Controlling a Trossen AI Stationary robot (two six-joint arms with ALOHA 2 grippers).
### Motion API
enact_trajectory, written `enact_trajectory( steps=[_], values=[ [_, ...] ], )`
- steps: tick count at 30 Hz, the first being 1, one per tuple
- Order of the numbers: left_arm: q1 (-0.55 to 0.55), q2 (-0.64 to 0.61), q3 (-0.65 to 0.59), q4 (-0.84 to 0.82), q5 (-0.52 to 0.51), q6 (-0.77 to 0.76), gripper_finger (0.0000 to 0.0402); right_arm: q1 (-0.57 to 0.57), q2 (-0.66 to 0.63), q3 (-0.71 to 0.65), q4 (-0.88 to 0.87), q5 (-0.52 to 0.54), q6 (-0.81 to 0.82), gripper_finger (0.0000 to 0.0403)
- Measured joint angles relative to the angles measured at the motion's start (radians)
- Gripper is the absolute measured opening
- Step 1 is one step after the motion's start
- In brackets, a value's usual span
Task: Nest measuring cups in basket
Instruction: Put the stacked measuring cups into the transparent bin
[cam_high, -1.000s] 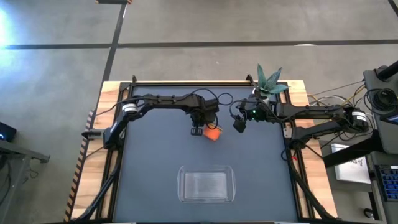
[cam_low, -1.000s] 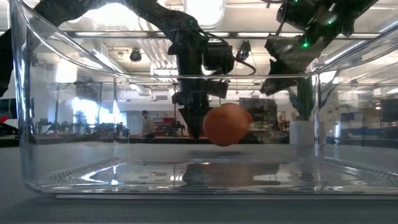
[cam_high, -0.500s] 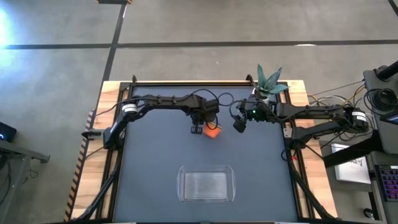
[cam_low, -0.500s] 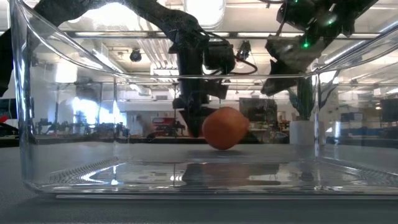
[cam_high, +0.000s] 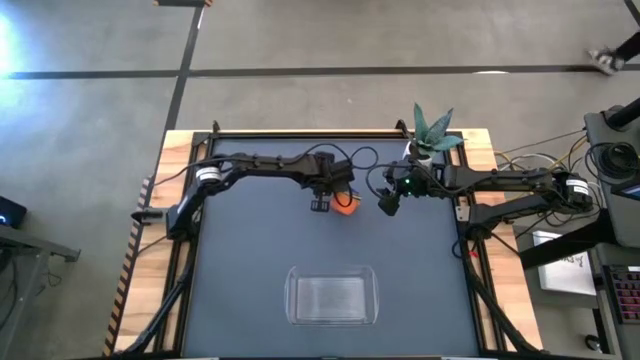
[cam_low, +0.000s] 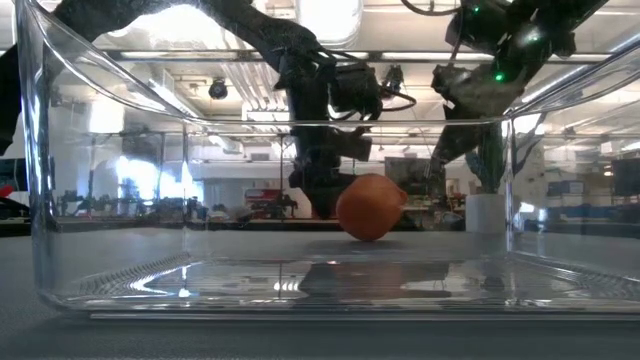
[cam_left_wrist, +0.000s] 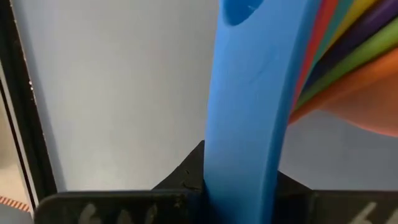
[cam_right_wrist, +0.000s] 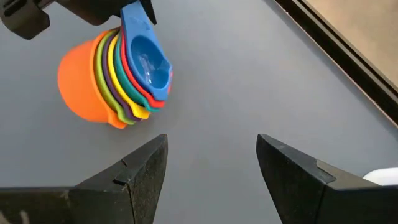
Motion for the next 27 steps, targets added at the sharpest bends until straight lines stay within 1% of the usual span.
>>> enact_trajectory(
  steps=[7, 11, 13, 16, 22, 27],
  values=[
    [-0.002, -0.033, -0.079, 0.082, -0.010, -0.008, 0.0024, 0.000, -0.011, 0.000, 0.000, 0.005, -0.017, 0.0237],
    [-0.005, -0.090, -0.171, 0.168, -0.025, -0.010, 0.0024, 0.006, -0.046, -0.012, 0.012, 0.005, -0.017, 0.0237],
    [-0.004, -0.125, -0.223, 0.194, -0.037, -0.017, 0.0024, 0.011, -0.075, -0.039, 0.047, 0.000, -0.015, 0.0237],
    [-0.003, -0.179, -0.299, 0.251, -0.043, -0.046, 0.0024, 0.016, -0.132, -0.105, 0.151, -0.022, -0.003, 0.0237],
    [-0.010, -0.273, -0.438, 0.375, -0.061, -0.104, 0.0024, 0.017, -0.223, -0.286, 0.511, -0.147, 0.030, 0.0237],
    [-0.022, -0.322, -0.504, 0.463, -0.085, -0.126, 0.0024, 0.017, -0.260, -0.384, 0.663, -0.158, 0.052, 0.0237]
  ],
)
